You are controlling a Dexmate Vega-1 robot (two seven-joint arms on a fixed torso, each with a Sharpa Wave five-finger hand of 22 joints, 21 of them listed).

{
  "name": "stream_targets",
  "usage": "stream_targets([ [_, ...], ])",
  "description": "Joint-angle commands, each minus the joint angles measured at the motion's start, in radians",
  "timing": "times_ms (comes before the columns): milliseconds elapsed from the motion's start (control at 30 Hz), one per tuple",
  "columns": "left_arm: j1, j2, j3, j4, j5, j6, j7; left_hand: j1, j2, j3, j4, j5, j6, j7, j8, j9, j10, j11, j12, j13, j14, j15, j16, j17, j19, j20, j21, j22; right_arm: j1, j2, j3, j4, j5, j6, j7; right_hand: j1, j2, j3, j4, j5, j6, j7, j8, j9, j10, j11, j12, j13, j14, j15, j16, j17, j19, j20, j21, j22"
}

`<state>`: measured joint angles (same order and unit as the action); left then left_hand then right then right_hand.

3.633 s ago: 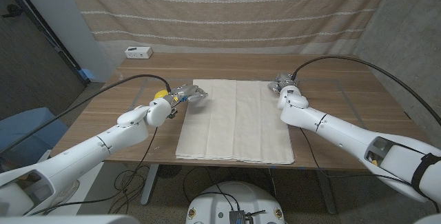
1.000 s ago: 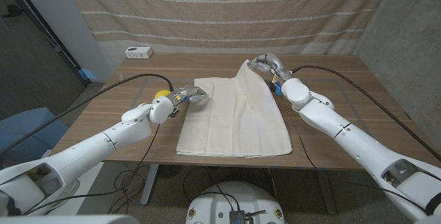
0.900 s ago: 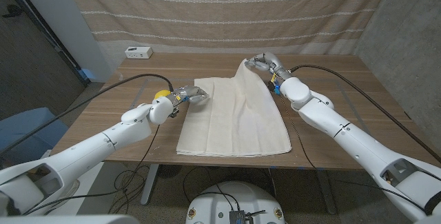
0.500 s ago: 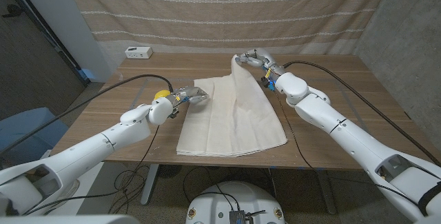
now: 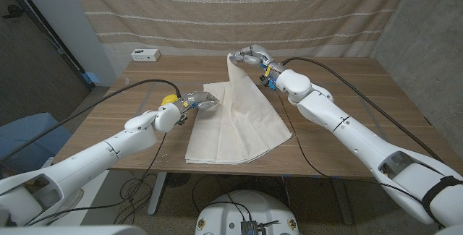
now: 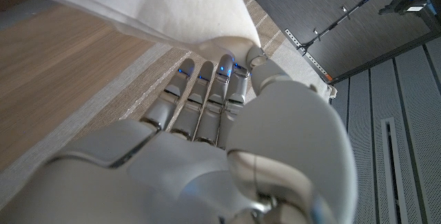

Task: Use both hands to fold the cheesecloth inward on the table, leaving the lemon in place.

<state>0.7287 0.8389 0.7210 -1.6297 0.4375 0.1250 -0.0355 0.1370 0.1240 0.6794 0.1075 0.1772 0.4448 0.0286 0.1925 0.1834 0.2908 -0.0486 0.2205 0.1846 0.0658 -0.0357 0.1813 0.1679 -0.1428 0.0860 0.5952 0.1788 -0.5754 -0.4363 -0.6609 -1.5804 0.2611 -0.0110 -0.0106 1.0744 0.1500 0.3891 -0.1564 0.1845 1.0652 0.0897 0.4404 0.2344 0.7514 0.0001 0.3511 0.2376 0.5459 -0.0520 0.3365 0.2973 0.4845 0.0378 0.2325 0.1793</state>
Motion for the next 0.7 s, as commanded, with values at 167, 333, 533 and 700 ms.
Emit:
stream_targets([
  [167,0.014,0.007,-0.012,0.008,-0.016,-0.012,0.013,-0.013,0.02,0.008,0.001,0.002,0.006,0.002,0.003,0.002,0.007,0.005,-0.005,0.001,0.008,-0.037,-0.002,-0.001,0.005,0.0,-0.002,0.004,0.128,0.133,-0.129,0.133,-0.175,-0.078,-0.095,-0.004,0.003,-0.003,0.011,-0.005,-0.022,-0.017,0.017,-0.005,-0.016,-0.004,-0.011,0.001,-0.018,-0.052,0.004,0.019,0.002,-0.006,-0.003,0.003],
  [333,0.021,0.012,-0.018,0.007,-0.023,-0.012,0.017,-0.014,0.02,0.009,0.001,0.002,0.006,0.002,0.002,0.002,0.007,0.005,-0.006,0.001,0.009,-0.036,-0.002,-0.001,0.006,0.001,-0.003,0.004,0.185,0.174,-0.204,0.23,-0.328,-0.104,-0.186,-0.003,0.004,-0.006,0.011,-0.005,-0.024,-0.024,0.016,-0.008,-0.026,-0.006,-0.016,0.0,-0.021,-0.052,0.007,0.025,0.002,-0.005,-0.004,0.003],
  [533,0.029,0.019,-0.023,0.005,-0.031,-0.007,0.016,-0.015,0.019,0.01,0.001,0.002,0.005,0.003,0.001,0.002,0.007,0.006,-0.007,0.001,0.009,-0.036,-0.002,-0.001,0.007,0.001,-0.004,0.004,0.2,0.197,-0.19,0.293,-0.356,-0.091,-0.243,0.0,0.003,-0.008,0.009,-0.004,-0.02,-0.024,0.018,-0.01,-0.017,-0.007,-0.015,-0.001,-0.02,-0.057,0.01,0.03,0.003,-0.004,-0.003,0.003],
  [700,0.025,0.019,-0.022,0.012,-0.031,-0.016,0.017,-0.015,0.019,0.01,0.001,0.002,0.004,0.001,0.001,0.002,0.007,0.005,-0.007,0.001,0.008,-0.035,-0.003,-0.001,0.007,0.001,-0.005,0.004,0.189,0.179,-0.156,0.27,-0.363,-0.119,-0.287,0.002,0.001,-0.005,0.007,-0.003,-0.016,-0.022,0.019,-0.012,-0.013,-0.005,-0.015,-0.001,-0.017,-0.059,0.007,0.027,0.005,-0.006,-0.003,0.003],
])
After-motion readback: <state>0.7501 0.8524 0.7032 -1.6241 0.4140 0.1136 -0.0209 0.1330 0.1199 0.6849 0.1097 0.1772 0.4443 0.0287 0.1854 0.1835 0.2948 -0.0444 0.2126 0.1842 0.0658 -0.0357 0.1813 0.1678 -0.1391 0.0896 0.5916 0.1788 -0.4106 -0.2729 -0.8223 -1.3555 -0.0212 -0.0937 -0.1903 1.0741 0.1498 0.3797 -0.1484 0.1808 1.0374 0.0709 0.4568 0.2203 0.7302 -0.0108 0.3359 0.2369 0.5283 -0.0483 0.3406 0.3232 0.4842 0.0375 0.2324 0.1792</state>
